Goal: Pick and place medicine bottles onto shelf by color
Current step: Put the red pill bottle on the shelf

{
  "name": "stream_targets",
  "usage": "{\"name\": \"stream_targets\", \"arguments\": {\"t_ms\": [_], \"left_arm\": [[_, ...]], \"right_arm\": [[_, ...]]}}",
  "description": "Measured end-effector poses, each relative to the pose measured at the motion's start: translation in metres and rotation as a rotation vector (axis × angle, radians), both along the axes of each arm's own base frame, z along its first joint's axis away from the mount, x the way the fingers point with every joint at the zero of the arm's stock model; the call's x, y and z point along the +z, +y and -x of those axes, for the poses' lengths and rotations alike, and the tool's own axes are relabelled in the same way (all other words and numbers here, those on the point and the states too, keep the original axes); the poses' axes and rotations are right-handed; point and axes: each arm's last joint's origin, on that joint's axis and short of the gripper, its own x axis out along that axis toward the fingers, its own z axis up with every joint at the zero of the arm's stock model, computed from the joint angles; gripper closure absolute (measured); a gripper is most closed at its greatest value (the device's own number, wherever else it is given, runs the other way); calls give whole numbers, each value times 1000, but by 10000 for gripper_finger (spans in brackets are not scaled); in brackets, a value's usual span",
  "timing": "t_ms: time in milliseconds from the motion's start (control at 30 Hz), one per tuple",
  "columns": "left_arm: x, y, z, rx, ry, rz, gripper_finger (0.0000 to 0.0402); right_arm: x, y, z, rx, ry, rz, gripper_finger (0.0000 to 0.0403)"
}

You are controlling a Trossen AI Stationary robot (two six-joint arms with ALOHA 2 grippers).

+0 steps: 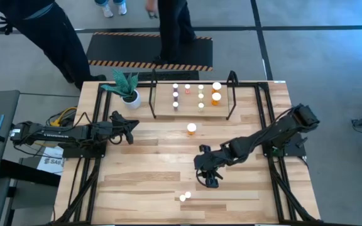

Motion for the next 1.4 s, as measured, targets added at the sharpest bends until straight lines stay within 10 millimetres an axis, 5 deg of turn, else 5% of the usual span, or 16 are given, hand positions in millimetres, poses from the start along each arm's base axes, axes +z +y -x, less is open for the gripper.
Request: {"name": "stream_targets", "arguments": {"t_ms": [667, 1033, 1400], "left_arm": [[0, 0, 0, 0, 0, 0, 388], [0, 0, 0, 0, -1, 0, 388], [0, 0, 0, 0, 0, 0, 388]], "right_arm": [[6, 43, -6, 176, -254, -8, 236], [-19, 60, -15, 167, -249, -23, 131], [-40, 67, -20, 202, -218, -42, 76]]}}
